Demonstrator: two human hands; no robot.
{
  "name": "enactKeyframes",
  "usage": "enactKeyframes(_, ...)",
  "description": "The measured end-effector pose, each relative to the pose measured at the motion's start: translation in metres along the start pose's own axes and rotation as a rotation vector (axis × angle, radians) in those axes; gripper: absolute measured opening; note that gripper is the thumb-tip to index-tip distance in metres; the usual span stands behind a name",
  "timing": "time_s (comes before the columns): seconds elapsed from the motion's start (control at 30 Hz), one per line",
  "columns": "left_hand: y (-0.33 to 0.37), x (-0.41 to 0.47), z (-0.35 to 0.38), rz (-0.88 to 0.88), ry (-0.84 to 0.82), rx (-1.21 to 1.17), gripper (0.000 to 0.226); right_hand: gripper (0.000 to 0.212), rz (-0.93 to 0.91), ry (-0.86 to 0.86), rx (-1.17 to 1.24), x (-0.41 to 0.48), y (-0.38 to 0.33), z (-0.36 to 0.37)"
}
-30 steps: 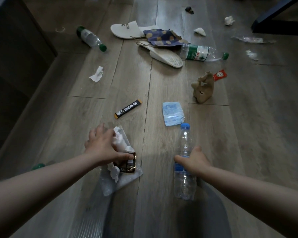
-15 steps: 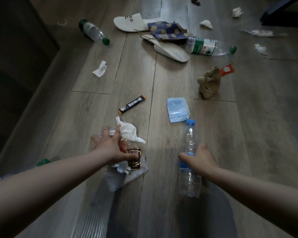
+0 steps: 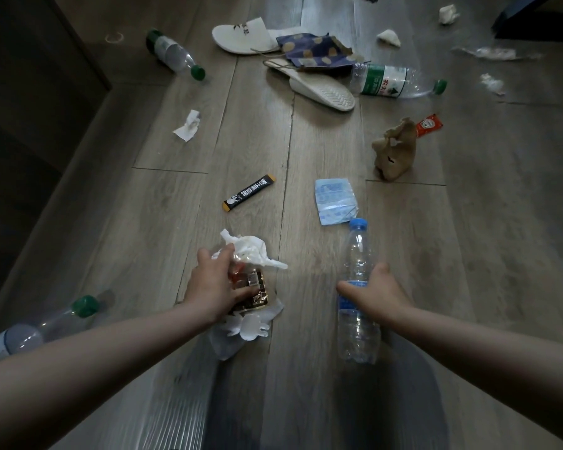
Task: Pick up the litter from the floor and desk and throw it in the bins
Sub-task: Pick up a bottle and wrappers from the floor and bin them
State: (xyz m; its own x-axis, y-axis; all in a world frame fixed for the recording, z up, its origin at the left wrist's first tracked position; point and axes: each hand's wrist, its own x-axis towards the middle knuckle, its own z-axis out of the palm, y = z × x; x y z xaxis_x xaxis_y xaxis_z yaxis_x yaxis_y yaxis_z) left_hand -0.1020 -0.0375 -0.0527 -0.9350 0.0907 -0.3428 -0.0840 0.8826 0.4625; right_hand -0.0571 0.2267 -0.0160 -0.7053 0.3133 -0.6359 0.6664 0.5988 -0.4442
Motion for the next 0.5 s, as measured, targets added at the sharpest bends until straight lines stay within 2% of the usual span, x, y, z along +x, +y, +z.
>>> enactKeyframes(0.1,0.003,0.002,0.002,0.003,0.032,-0.099,0.064,0.067,0.000,0.002,0.009,0.000,0.000,0.000)
enactKeyframes(0.27,0.004,0.011,0.003,0.013,0.076,-0.116,0.038,0.067,-0.001,-0.007,0.015,0.004,0.004,0.000)
enactKeyframes(0.5,0.004,0.016,0.000,-0.037,0.089,-0.177,0.035,0.066,-0.012,-0.008,0.005,0.009,0.008,0.002)
